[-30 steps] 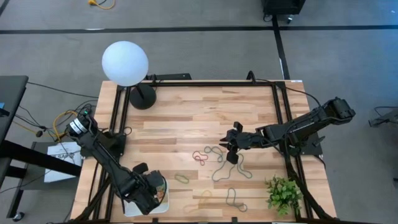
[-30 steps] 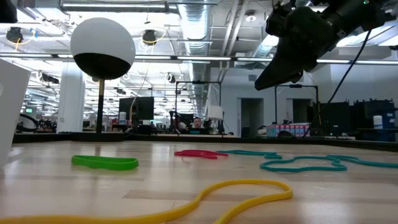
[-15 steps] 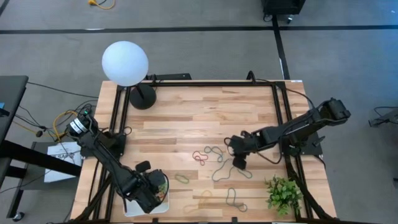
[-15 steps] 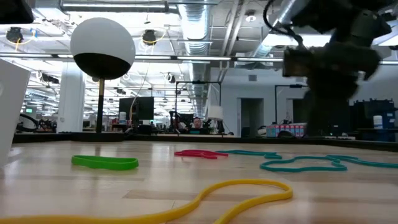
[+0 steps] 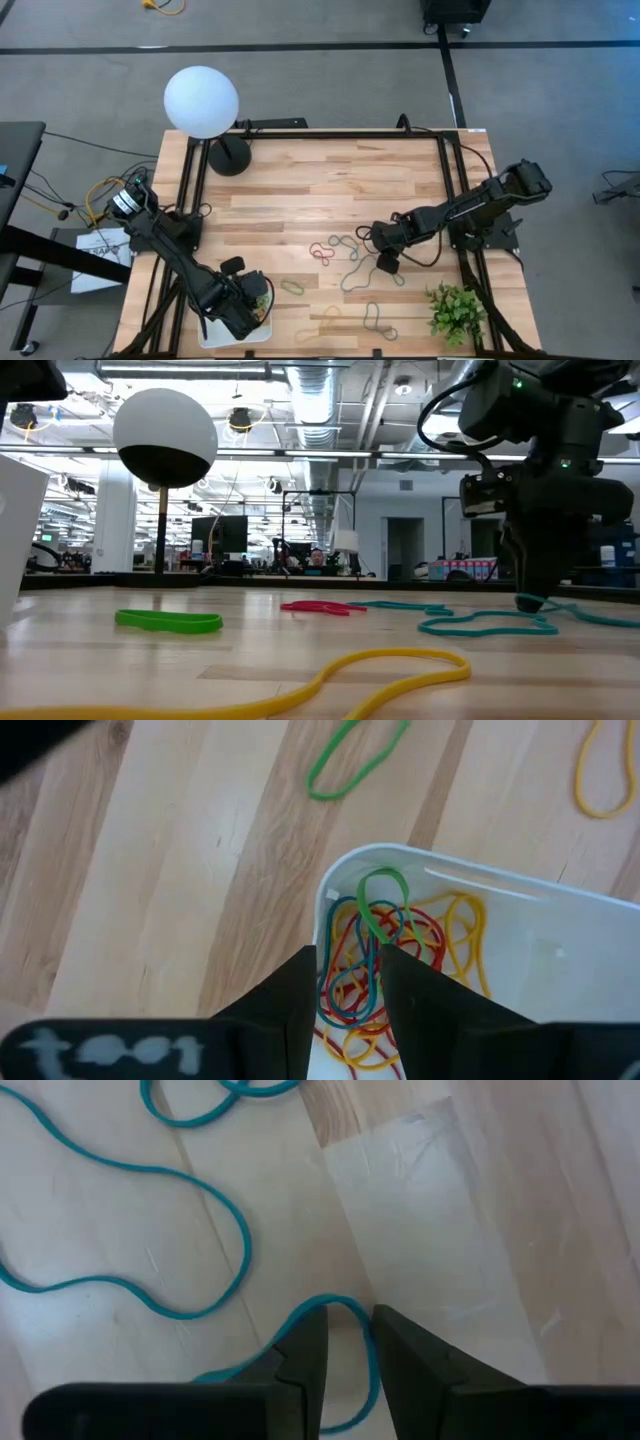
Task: Pick and place items into bin
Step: Put the blue rubber band into the bin
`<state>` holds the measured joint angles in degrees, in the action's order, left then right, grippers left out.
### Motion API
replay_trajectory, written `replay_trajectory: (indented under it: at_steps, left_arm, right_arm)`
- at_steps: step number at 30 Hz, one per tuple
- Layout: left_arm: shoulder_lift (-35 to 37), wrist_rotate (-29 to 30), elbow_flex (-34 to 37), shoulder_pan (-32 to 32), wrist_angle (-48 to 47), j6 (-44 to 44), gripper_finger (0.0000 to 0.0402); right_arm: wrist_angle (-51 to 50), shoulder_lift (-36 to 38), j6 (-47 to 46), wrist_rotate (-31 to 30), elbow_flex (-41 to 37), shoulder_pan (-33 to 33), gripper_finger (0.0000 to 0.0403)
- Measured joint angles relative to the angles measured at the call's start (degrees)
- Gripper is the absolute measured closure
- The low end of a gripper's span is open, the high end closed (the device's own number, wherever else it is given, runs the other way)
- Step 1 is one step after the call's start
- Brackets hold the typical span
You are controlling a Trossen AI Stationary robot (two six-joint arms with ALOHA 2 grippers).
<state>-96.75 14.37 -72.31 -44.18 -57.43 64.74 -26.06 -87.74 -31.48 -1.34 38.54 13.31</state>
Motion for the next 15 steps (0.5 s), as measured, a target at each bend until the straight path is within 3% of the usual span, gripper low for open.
replay_trajectory:
  at_steps: [4, 9, 15]
  left_arm:
    - [0.0, 0.0, 0.0, 0.4, 0.1, -1.3, 0.0298]
    - [0.0, 0.0, 0.0, 0.6, 0.4, -1.4, 0.0298]
    - [0.0, 0.0, 0.0, 0.6, 0.4, -1.4, 0.0298]
  right_arm:
    - [0.4, 0.0, 0.3, 0.1, -0.1, -0.3, 0.0321]
    - [3.9, -0.5, 7.9, 0.1, -0.4, -0.3, 0.0328]
    - [8.6, -0.8, 12.6, 1.5, -0.4, -0.3, 0.0389]
